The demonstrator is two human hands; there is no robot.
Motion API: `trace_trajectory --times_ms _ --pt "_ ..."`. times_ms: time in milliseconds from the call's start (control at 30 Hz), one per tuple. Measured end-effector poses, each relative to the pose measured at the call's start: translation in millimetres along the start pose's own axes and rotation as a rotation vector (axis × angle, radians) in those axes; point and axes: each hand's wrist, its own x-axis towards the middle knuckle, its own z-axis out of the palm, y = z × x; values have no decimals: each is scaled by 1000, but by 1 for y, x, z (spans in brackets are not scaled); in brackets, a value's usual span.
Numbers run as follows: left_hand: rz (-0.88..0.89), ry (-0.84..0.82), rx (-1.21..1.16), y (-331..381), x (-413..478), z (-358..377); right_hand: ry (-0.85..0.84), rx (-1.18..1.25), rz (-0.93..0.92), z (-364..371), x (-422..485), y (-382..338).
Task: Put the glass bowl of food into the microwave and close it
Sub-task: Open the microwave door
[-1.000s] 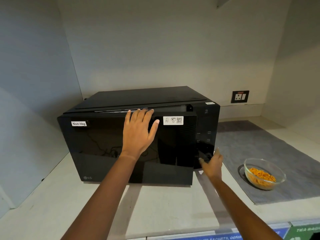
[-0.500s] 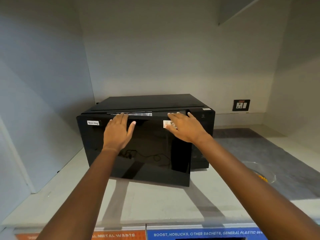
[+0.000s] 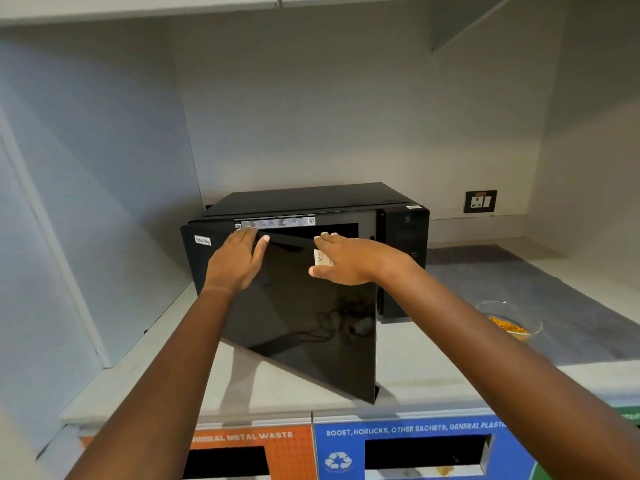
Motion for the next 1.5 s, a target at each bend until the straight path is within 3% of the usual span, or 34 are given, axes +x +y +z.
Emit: trace_trajectory --times_ms 300,533,833,1500 --pt "30 -132 -68 -34 -27 -43 -173 140 -140 -15 -8 -77" --pt "21 -333 -92 -69 -36 -80 -110 334 -247 -2 -25 -149" --pt "-33 -493 43 -109 -41 -116 -78 474 -212 10 -13 -232" --pt "16 -511 106 -146 -45 -142 2 626 -265 31 22 -281"
